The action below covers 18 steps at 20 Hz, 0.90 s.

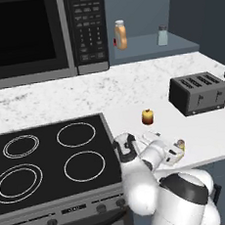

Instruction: Put the shaker and condiment bottle from the counter next to their counterparts in the cabinet.

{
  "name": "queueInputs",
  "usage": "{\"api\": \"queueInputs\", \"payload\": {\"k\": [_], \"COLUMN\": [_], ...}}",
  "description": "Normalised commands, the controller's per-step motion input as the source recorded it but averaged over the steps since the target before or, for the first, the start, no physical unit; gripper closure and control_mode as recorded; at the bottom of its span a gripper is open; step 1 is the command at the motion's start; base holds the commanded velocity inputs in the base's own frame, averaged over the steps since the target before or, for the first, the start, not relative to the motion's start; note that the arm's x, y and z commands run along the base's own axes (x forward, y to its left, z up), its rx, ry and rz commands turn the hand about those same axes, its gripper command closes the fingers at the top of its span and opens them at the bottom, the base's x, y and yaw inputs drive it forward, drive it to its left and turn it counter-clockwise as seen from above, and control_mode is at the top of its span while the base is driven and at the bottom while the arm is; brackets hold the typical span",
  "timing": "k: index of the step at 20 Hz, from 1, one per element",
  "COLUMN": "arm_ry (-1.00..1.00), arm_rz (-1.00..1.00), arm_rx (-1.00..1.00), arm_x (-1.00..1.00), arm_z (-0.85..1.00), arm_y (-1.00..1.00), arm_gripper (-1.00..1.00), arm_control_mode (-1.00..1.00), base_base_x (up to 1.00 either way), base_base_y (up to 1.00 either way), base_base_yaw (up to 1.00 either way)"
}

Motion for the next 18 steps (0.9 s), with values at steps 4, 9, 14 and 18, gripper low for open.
{"api": "queueInputs", "payload": {"k": [4, 9, 14, 18], "arm_ry": [0.18, 0.00, 0.00, 0.00], "arm_rz": [-0.74, 0.00, 0.00, 0.00], "arm_rx": [0.00, -0.04, -0.02, 0.00], "arm_x": [0.06, 0.00, -0.02, -0.03], "arm_z": [-0.49, -0.02, -0.05, -0.03], "arm_y": [-0.09, 0.01, 0.00, -0.01], "arm_gripper": [-1.00, -1.00, -1.00, -1.00], "arm_control_mode": [-1.00, -1.00, -1.00, -1.00], "base_base_x": [0.00, 0.00, 0.00, 0.00], "base_base_y": [0.00, 0.00, 0.00, 0.00], "base_base_yaw": [0.00, 0.00, 0.00, 0.00]}}
